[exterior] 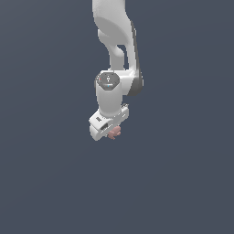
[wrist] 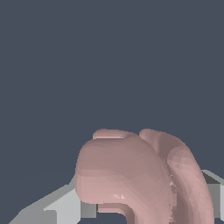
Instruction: Pick up the object and move it to a goal position.
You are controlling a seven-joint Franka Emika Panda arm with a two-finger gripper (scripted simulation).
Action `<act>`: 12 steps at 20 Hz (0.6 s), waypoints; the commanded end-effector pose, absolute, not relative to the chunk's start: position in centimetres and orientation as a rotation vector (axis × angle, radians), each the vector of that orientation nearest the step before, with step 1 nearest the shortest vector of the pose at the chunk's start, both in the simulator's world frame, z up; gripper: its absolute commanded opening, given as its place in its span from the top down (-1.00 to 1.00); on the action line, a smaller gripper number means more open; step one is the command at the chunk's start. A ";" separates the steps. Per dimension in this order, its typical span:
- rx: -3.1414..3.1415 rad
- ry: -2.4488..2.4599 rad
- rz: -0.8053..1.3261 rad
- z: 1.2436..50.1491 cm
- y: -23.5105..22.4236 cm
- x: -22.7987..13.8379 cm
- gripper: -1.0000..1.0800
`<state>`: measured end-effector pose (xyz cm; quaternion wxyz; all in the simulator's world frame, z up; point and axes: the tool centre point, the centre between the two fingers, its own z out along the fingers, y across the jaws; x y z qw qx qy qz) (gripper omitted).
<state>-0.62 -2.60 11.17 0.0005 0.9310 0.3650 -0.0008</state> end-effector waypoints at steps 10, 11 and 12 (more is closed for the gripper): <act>2.921 1.147 -0.003 20.7 4.2 -5.7 1.00; 2.921 1.147 -0.003 21.6 4.9 -6.2 1.00; 2.921 1.147 -0.003 22.5 5.5 -6.6 1.00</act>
